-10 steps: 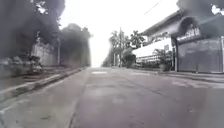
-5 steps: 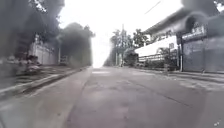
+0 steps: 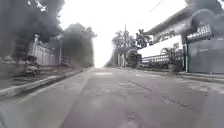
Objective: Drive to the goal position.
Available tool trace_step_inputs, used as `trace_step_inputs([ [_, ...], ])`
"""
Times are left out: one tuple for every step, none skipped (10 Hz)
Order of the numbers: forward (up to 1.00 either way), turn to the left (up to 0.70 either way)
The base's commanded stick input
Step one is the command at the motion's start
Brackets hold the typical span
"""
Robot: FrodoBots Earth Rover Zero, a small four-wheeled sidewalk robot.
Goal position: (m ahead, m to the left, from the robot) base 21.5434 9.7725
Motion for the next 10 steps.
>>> trace_step_inputs([
  [0.7, 0.0],
  [0.7, 0.0],
  [0.7, 0.0],
  [0.7, 0.0],
  [0.7, 0.0],
  [0.7, 0.0],
  [0.7, 0.0],
  [0.7, 0.0],
  [0.7, 0.0],
  [0.7, 0.0],
])
